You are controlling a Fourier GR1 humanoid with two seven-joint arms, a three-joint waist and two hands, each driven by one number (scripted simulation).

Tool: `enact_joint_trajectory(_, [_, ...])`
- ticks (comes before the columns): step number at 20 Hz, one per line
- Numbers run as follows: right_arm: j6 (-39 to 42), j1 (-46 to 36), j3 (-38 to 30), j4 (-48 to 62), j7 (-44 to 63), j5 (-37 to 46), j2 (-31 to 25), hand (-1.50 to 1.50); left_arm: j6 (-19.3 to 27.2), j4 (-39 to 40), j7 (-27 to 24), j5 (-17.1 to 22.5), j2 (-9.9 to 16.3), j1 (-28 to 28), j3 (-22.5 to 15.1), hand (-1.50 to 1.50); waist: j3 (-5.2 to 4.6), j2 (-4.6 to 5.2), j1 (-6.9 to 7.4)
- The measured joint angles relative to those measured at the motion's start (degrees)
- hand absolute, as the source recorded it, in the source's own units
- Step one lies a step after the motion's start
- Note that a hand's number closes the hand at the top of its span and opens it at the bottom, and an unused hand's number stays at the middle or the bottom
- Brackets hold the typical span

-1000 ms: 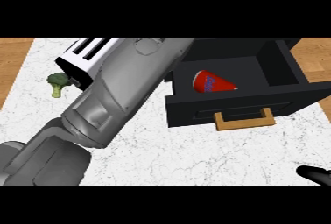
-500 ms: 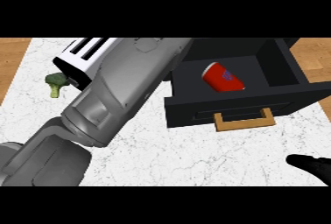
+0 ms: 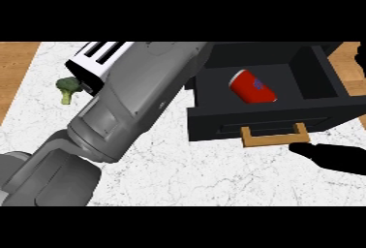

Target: Pick up the can, place it into the drawer and close the drawer

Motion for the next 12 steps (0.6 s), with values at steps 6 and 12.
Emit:
enact_joint_trajectory(6, [-2.9,-4.1,5.8,9.9,-4.1,11.1,-0.7,-1.50,0.3,1.3,-1.1,0.1,0.0,-1.3,0.1,-1.50,-0.03,-0.35,1.70])
enact_joint_trajectory(12, [-7.2,-8.7,10.8,22.3,-7.1,21.3,0.2,-1.50,-0.8,1.7,-1.3,-0.5,0.2,-0.8,-0.3,-1.50,-0.06,-0.71,3.08])
